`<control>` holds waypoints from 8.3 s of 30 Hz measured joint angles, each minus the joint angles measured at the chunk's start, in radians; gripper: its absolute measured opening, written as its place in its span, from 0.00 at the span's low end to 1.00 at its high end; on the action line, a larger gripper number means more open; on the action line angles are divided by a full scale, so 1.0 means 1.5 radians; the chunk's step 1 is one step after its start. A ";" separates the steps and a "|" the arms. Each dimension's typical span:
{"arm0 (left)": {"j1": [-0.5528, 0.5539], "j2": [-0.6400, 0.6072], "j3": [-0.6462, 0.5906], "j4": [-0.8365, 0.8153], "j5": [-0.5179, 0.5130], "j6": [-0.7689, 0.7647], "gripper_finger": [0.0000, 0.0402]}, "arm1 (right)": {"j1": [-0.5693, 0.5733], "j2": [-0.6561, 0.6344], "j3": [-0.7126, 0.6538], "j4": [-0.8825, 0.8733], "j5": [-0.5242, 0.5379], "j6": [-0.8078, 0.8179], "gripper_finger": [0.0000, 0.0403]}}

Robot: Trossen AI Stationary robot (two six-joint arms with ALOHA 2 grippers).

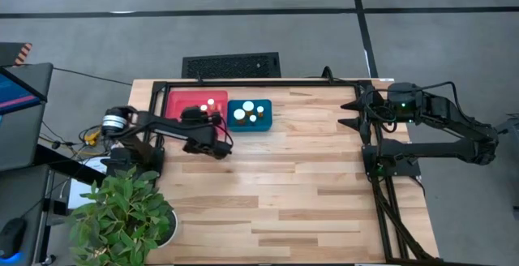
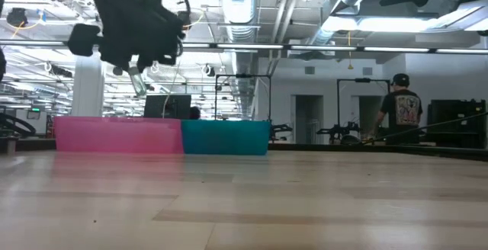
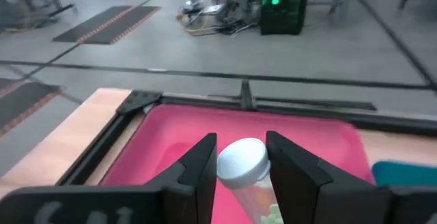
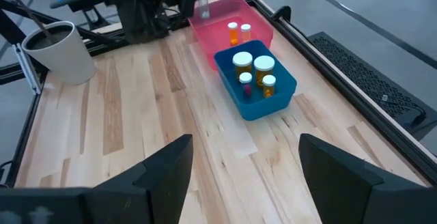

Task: Pick and place medicine bottles into bin by pill shape (circle, oval)
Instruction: Put the green tablet bottle into the pink bin, then return to Home Position

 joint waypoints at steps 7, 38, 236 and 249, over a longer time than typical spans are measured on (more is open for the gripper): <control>0.015 -0.148 -0.068 0.110 -0.051 0.187 0.27 | -0.001 0.001 0.000 0.000 0.001 0.000 0.69; 0.079 -0.307 -0.415 0.823 -0.064 0.796 0.27 | -0.001 0.002 0.000 0.017 0.004 0.012 0.69; 0.023 -1.116 -0.618 0.885 0.663 1.200 0.41 | 0.126 -0.420 -0.669 0.677 0.108 0.066 0.69; 0.006 -1.109 -0.664 0.957 0.685 1.244 0.41 | 0.126 -0.417 -0.669 0.604 0.118 0.029 0.69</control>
